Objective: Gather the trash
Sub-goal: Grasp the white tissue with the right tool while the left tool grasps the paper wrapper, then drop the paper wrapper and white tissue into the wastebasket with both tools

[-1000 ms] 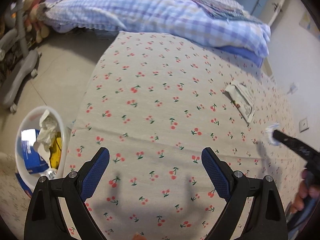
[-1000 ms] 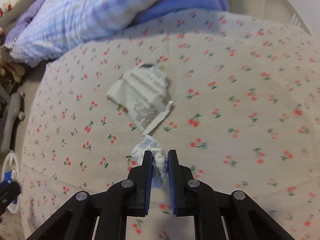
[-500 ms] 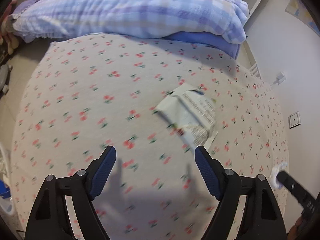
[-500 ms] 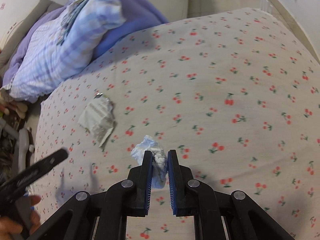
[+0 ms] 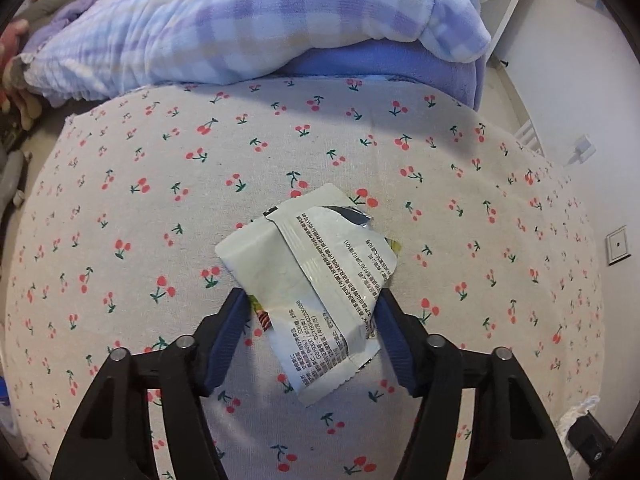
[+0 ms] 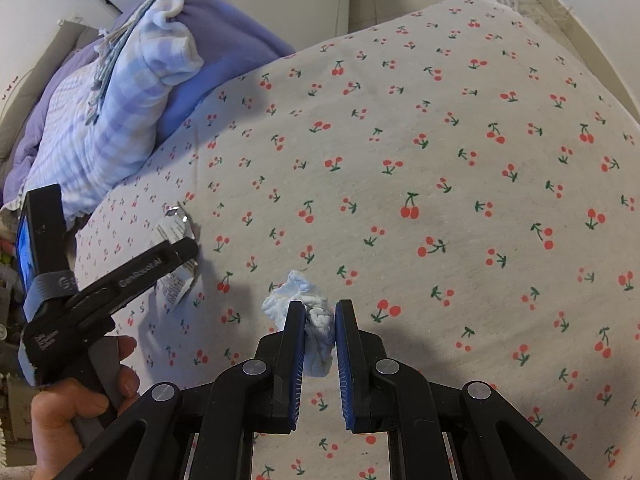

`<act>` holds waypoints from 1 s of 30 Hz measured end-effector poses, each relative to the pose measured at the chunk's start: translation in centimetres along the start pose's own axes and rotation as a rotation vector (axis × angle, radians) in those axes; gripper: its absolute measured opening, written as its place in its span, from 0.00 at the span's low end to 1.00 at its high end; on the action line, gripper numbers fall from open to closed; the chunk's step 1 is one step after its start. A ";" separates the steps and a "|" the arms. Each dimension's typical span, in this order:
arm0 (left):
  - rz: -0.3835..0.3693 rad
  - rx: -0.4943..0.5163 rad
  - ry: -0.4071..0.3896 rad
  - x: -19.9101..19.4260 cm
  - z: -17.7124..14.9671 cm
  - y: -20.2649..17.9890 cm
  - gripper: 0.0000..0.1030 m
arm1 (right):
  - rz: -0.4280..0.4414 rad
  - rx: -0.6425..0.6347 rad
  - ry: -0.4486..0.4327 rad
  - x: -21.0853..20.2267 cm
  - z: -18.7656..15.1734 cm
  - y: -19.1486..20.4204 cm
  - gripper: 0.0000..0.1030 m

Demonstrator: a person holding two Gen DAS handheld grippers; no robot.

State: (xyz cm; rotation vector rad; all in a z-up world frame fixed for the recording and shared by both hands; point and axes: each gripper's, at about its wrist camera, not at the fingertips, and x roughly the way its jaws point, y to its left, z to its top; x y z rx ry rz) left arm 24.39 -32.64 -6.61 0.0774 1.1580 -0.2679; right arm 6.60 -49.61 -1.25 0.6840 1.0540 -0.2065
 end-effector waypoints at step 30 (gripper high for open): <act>0.009 -0.148 -0.069 -13.7 -11.9 23.3 0.37 | 0.099 -0.235 0.056 1.0 -5.8 13.5 0.13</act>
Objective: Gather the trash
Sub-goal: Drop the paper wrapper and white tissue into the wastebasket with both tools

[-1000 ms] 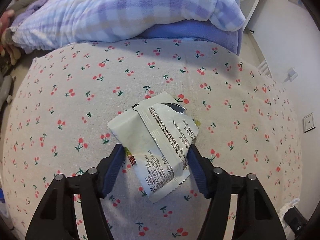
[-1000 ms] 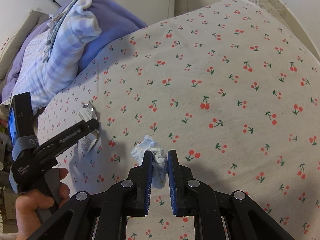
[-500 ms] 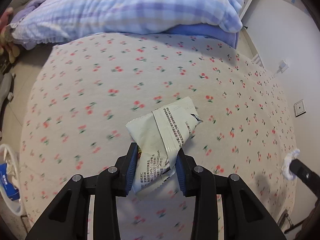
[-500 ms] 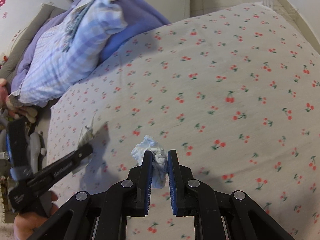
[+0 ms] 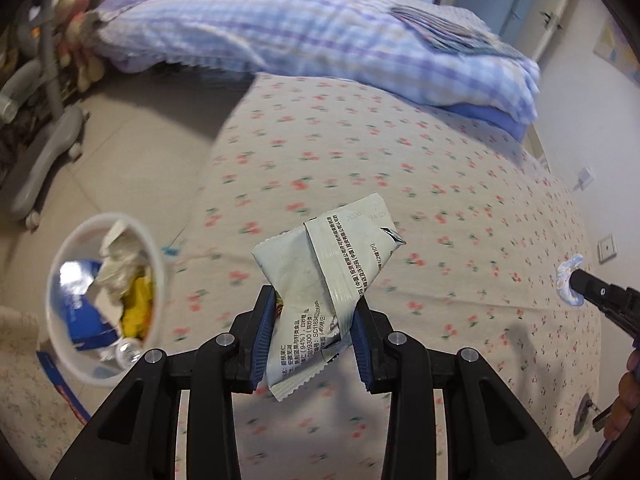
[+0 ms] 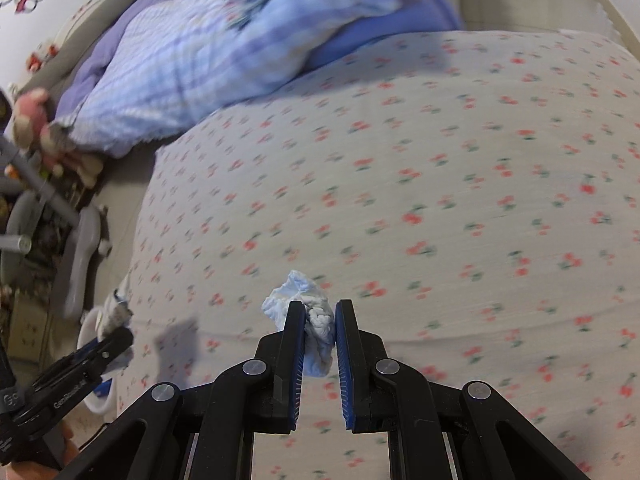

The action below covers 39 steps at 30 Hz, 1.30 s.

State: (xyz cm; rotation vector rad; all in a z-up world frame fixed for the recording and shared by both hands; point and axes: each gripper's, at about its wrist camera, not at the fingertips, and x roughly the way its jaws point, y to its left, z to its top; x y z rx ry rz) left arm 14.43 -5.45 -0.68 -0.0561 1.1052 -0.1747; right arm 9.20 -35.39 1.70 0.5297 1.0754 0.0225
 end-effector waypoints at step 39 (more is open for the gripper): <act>0.146 -0.277 0.047 -1.6 -2.1 22.7 0.89 | 0.153 -0.323 0.196 13.6 -6.4 23.7 0.13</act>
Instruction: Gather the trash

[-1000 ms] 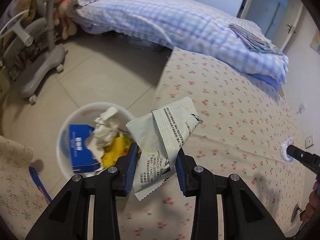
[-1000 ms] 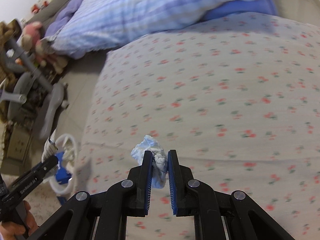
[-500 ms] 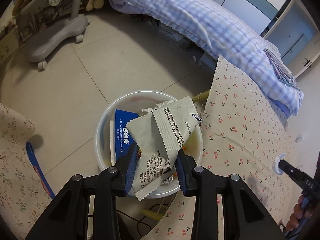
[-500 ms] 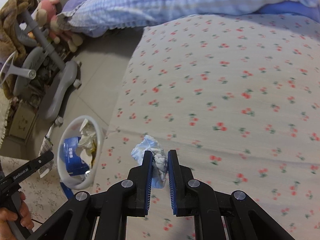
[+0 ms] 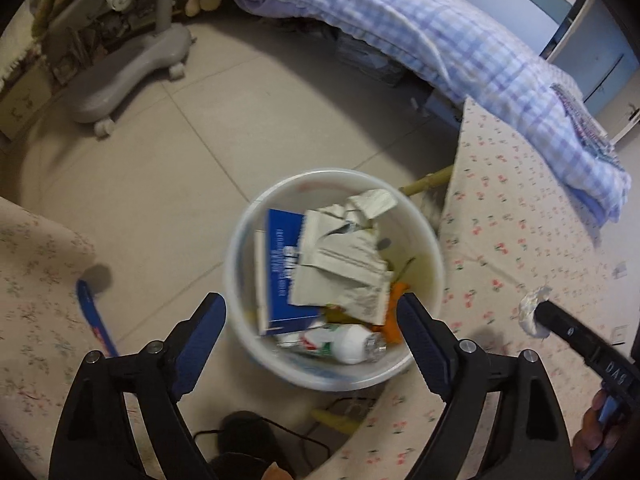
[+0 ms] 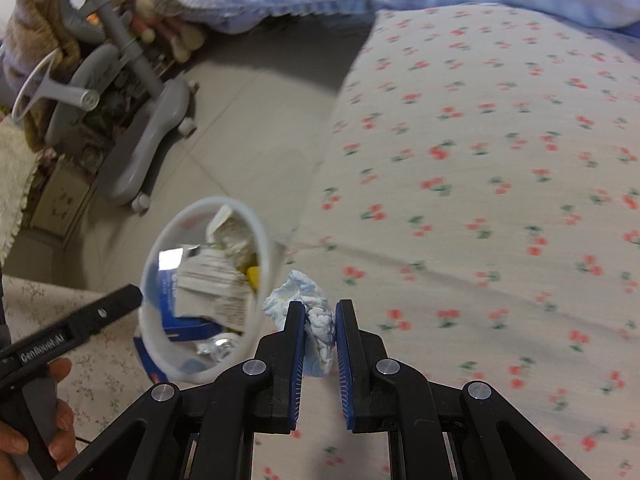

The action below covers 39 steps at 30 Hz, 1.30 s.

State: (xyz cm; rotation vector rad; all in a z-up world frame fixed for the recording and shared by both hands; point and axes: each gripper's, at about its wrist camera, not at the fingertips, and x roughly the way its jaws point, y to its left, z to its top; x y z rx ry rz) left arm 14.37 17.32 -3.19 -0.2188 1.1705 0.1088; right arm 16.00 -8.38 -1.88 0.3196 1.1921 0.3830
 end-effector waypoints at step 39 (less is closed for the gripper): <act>-0.038 0.148 -0.138 -7.4 -9.7 -4.5 0.94 | -0.164 -0.043 -0.100 -7.9 -8.4 -3.7 0.75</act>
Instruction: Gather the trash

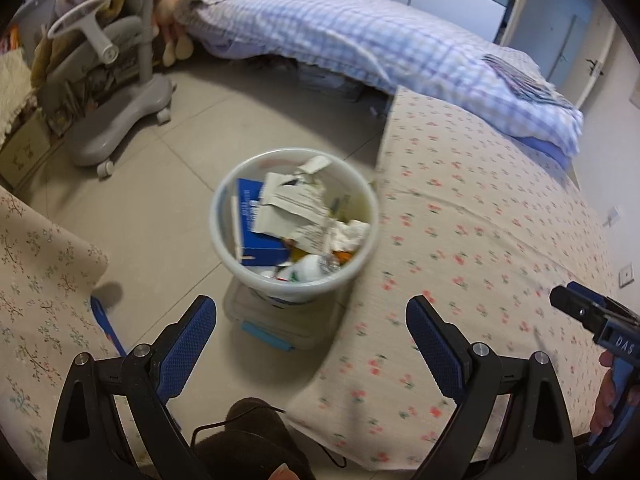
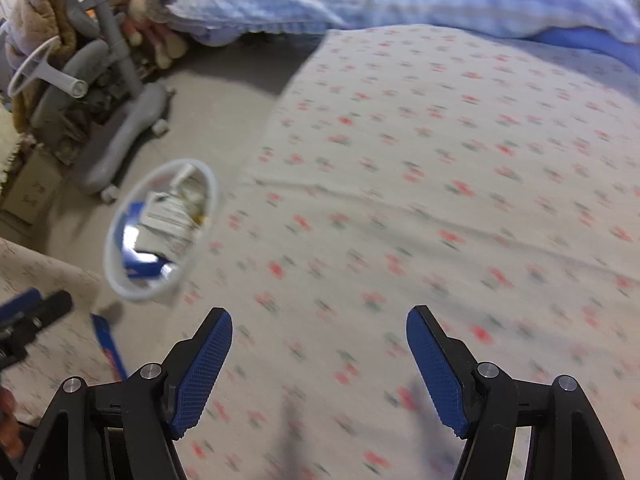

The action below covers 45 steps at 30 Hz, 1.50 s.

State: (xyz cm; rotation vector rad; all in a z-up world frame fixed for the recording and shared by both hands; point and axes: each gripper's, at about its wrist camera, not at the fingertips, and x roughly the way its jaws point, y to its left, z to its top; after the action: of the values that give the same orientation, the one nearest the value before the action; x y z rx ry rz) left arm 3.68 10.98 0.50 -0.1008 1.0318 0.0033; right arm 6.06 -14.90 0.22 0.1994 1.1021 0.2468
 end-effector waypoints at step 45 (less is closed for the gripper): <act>0.045 0.076 -0.116 -1.8 -5.9 -6.7 0.94 | -0.253 0.040 -0.258 -6.2 -8.0 -3.9 0.92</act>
State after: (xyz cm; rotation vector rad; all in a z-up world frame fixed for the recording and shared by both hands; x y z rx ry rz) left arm -1.94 3.89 -0.42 -0.0084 0.9173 0.0109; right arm -3.36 -20.19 0.90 0.1211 0.8655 -0.0276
